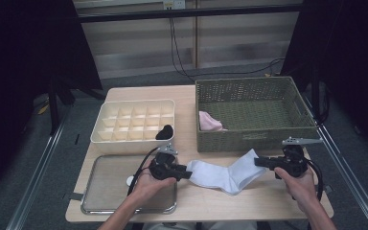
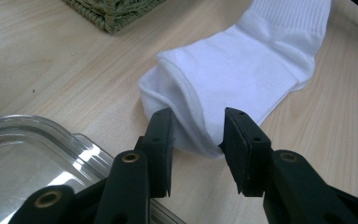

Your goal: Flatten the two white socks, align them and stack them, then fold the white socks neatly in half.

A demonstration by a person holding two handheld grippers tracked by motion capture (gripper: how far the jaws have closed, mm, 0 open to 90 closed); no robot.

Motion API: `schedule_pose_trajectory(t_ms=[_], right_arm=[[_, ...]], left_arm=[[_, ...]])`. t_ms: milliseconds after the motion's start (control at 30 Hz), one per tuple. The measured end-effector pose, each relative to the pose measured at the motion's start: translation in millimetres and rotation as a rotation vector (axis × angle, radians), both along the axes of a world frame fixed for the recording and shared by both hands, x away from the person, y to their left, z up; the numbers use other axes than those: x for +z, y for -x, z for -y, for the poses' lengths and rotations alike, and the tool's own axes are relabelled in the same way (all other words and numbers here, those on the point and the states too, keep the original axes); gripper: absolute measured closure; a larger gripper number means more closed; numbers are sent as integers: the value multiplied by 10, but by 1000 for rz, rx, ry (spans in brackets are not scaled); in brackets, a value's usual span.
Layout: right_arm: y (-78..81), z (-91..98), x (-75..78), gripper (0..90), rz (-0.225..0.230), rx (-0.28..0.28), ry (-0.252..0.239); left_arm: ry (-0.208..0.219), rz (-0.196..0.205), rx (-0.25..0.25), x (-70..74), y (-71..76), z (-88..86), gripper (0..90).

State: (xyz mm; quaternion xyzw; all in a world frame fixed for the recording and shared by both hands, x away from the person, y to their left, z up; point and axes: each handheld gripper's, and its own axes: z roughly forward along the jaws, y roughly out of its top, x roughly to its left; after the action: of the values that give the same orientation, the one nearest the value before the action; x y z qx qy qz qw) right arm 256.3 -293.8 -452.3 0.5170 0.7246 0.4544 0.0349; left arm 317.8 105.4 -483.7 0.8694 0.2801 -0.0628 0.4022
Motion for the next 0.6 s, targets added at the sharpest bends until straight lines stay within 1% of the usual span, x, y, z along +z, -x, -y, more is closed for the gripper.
schedule_pose_trajectory(t_ms=[233,367,467,600], right_arm=[[-11,-43,32,816,9,15,-2],[-22,-88,62,817,11,23,-6],[-27,-123,91,816,17,29,-9],[-30,-150,112,816,26,34,-13]], left_arm=[[0,-4,-9,2,4,16,631],[8,-8,-3,13,7,17,631],[3,0,-10,15,15,19,635],[5,-3,-10,9,29,26,629]])
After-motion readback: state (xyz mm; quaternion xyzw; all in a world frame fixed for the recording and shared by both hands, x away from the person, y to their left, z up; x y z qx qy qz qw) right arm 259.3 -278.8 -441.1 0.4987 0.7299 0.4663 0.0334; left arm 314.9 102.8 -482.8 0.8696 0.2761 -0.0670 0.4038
